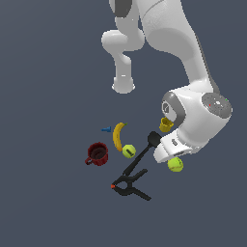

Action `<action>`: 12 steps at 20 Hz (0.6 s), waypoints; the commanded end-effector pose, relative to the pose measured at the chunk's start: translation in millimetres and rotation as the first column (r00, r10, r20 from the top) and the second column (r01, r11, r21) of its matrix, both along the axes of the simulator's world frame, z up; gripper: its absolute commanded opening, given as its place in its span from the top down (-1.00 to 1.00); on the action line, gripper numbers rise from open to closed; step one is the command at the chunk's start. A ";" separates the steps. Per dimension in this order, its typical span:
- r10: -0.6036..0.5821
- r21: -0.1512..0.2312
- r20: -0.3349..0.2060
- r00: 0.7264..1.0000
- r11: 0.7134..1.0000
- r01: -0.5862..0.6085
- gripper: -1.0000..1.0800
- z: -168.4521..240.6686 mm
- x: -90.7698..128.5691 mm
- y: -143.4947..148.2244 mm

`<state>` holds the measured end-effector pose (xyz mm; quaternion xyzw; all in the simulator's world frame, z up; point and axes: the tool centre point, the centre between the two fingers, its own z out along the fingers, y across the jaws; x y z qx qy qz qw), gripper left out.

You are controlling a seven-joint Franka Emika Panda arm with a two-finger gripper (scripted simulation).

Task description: Pick up a designated object from a clutter of objects.

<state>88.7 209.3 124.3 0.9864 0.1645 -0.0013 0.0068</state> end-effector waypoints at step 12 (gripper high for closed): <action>0.040 0.013 -0.001 0.999 0.999 -0.040 -0.92 -32.3 0.6 29.8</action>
